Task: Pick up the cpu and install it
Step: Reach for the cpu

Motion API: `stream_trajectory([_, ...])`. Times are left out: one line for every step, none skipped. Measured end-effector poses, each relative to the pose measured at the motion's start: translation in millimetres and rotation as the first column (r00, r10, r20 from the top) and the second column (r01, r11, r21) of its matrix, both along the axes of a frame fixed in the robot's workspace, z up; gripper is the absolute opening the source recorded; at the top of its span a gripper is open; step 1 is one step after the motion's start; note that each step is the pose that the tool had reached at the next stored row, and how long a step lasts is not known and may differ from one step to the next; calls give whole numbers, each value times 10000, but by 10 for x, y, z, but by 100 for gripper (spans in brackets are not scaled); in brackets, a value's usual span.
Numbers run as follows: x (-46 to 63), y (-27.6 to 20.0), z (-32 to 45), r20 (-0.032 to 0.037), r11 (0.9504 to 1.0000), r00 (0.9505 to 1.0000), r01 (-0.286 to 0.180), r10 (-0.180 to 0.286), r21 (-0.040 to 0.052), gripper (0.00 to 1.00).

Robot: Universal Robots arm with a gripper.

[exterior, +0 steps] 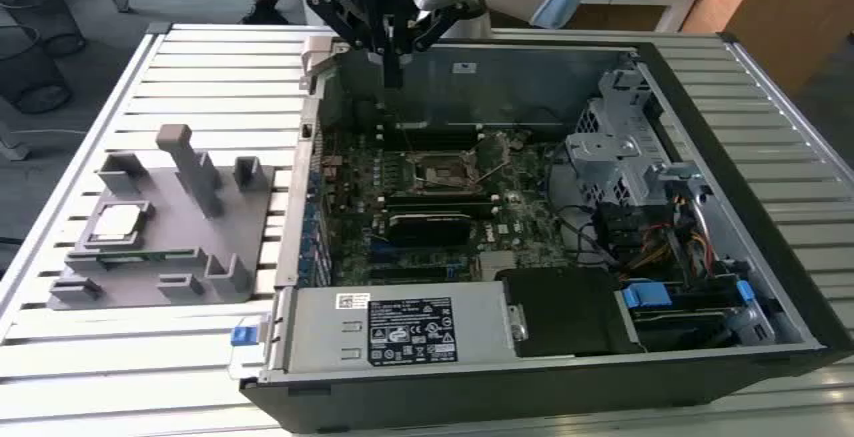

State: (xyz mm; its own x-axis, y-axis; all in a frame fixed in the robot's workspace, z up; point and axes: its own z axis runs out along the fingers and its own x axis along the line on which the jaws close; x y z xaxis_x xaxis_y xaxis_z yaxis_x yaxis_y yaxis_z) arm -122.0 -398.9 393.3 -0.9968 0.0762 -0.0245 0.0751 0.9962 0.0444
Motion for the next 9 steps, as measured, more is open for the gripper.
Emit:
stream_trajectory([0, 0, 0, 0, 10000, 10000, 0, 0, 0, 12])
stream_trajectory([0, 0, 0, 0, 10000, 10000, -1, 1, 0, 12])
stream_trajectory([-3, 0, 0, 0, 10000, 10000, 0, 0, 0, 12])
stream_trajectory([-6, 0, 0, 0, 10000, 10000, 1, -1, -1, 12])
stream_trajectory([-10, 0, 0, 0, 10000, 10000, 1, -1, 0, 12])
stream_trajectory([-14, 0, 0, 0, 10000, 10000, 1, -1, 0, 12])
stream_trajectory([-19, 0, 0, 1, 10000, 10000, 0, 0, 1, 12])
stream_trajectory([-28, 0, 0, 0, 10000, 10000, 0, 0, 0, 12])
stream_trajectory([-34, 0, 0, 0, 10000, 10000, 0, 0, 0, 12])
